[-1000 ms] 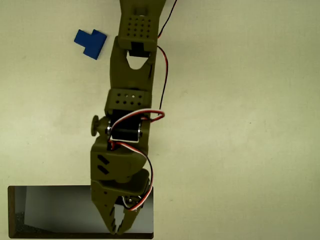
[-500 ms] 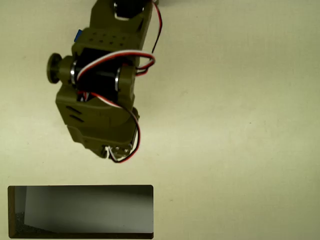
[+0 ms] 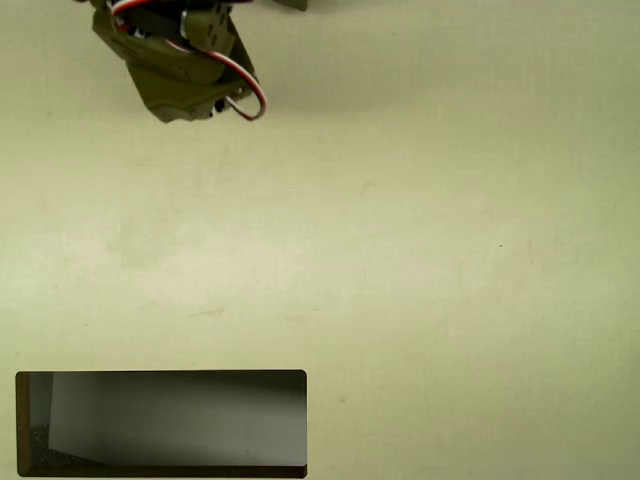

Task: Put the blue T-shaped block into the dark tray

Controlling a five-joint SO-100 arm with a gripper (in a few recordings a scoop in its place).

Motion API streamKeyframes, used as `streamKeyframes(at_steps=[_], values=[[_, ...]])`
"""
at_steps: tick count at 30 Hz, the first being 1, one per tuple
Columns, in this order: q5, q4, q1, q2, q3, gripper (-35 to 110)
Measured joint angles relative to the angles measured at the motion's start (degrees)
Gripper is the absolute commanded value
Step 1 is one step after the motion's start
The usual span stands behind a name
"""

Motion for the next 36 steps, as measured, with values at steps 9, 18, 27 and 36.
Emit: streamKeyframes(at_steps=[9, 18, 27, 36], values=[[-31.2, -0.7, 13.9, 9.8, 20.5, 0], [-37.4, -16.2, 35.2, 9.5, 31.3, 0], [-37.4, -35.3, 41.2, 3.6, 38.9, 0], [-37.4, -46.7, 35.5, 0.6, 43.8, 0]])
